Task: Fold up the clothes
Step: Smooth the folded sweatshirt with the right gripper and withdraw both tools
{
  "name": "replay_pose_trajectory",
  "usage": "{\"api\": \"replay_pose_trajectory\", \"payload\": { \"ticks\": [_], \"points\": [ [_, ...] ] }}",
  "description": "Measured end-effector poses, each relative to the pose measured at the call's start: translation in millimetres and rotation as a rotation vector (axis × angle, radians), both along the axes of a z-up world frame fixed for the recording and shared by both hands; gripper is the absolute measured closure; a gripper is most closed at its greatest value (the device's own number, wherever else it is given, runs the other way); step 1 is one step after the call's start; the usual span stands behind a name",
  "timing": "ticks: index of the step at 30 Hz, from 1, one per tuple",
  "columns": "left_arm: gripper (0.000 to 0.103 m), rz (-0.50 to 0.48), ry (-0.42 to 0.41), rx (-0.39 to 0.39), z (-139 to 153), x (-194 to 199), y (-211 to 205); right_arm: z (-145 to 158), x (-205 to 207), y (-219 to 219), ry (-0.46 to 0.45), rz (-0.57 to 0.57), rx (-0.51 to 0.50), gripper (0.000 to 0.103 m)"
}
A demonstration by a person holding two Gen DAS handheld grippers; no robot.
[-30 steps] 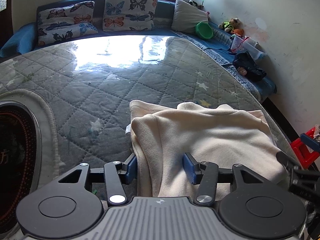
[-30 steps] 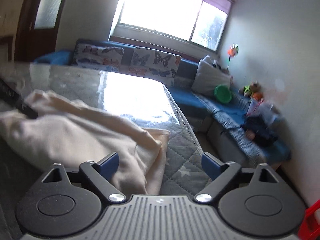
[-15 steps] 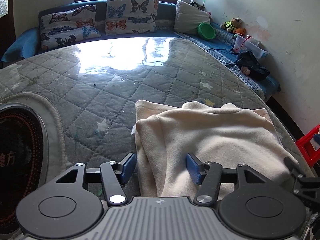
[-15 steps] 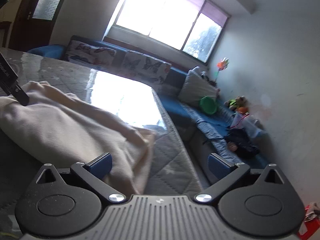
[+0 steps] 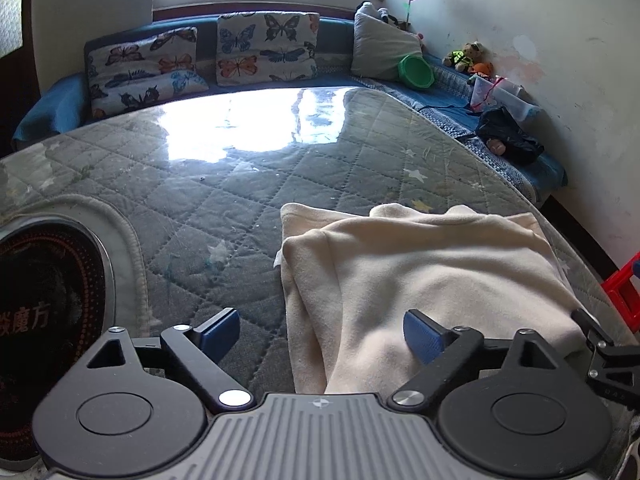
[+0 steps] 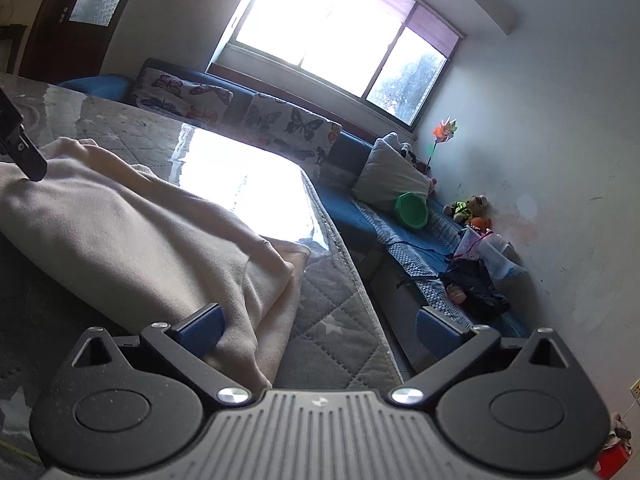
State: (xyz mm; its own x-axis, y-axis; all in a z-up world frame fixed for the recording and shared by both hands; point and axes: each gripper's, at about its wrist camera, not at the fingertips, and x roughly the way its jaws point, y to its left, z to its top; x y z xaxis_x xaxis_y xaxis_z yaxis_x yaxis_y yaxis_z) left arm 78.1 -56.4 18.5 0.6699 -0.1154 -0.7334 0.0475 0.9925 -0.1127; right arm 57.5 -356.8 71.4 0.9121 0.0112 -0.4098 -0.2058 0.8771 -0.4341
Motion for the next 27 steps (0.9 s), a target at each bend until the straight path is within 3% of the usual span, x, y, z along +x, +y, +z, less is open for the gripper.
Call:
{"api": "replay_pose_trajectory", "payload": {
  "ticks": [12,21,27],
  "points": [
    [0.001,0.003,-0.027,0.028,-4,-14,-1,20,-16,23,-0.033,0.082,0.054,0.0],
    [0.0,0.012,-0.017,0.027,-13,-17,1,-1,-19,36,0.007,0.124,-0.024,0.0],
    [0.0,0.016,-0.019,0.021,-16,-20,1,11,-17,39,-0.012,0.137,-0.015,0.0]
  ]
}}
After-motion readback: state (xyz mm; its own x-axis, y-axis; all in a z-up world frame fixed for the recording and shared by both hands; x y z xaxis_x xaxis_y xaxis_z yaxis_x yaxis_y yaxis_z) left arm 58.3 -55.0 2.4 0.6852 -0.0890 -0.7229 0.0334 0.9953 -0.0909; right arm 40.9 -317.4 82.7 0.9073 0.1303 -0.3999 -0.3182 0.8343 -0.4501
